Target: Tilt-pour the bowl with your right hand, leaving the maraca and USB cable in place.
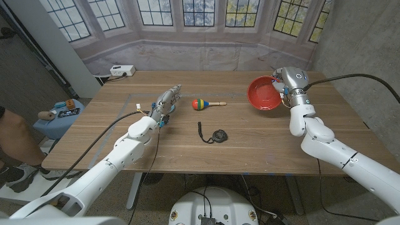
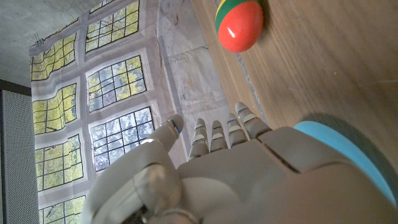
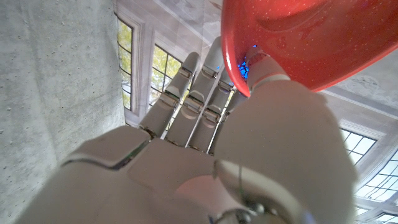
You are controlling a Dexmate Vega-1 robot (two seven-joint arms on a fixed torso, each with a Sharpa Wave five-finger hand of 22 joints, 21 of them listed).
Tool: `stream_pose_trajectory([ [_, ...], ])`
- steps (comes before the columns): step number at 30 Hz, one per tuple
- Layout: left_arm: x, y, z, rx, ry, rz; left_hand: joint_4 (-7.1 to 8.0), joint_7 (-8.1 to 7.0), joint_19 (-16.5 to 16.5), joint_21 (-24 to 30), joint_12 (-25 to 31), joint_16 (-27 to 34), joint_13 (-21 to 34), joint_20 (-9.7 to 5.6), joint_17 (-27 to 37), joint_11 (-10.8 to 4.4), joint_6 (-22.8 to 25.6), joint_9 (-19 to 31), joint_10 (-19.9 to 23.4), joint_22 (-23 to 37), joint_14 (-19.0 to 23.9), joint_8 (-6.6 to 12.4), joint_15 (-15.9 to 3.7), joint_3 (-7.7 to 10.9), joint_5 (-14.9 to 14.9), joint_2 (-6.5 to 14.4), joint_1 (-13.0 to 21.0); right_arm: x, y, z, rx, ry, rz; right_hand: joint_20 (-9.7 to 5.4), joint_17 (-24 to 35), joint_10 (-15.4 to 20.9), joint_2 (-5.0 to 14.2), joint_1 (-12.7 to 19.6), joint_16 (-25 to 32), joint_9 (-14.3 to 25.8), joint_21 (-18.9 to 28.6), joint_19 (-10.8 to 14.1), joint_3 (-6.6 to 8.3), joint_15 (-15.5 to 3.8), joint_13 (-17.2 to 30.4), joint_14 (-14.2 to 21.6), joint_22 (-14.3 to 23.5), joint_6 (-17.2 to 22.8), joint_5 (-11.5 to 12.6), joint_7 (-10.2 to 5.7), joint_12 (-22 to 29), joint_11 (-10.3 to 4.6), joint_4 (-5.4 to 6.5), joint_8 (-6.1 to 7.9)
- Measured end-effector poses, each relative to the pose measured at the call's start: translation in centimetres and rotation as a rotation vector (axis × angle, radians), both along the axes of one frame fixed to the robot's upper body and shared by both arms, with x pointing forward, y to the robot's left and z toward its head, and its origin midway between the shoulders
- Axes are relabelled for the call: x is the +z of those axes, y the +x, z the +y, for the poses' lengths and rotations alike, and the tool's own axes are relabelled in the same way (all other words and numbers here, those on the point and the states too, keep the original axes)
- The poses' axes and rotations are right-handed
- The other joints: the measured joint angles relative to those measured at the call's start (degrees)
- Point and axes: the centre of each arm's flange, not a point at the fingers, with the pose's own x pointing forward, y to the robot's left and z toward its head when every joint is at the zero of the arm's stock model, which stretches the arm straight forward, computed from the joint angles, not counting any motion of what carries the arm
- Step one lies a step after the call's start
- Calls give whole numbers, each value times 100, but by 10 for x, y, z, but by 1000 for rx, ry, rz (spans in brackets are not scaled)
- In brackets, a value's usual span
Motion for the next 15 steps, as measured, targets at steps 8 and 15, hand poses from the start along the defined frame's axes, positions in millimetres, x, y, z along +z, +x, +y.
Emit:
stream_pose_trajectory([
  [8, -2, -4, -8, -13, 16, 4, 0, 0, 0, 0, 0, 0, 30, 0, 0, 0, 0, 0, 0, 0, 0, 0, 0, 0, 0, 0, 0, -2, -6, -5, -72, 16, -127, 0, 26, 10, 16, 16, -41, -9, 0, 0, -16, -21, 8, 23, 0, 33, -2, 33, -6, 10, -15, -1],
  [15, -3, -5, -11, -15, 26, 8, 0, 0, 0, 0, 0, 0, 30, 0, 0, 0, 0, 0, 0, 0, 0, 0, 0, 0, 0, 0, 0, -7, -5, -6, -95, 18, -171, 0, 36, 10, 30, 31, -41, -10, 0, 0, -16, -39, 16, 40, 0, 32, -3, 33, 22, 9, -15, -3],
])
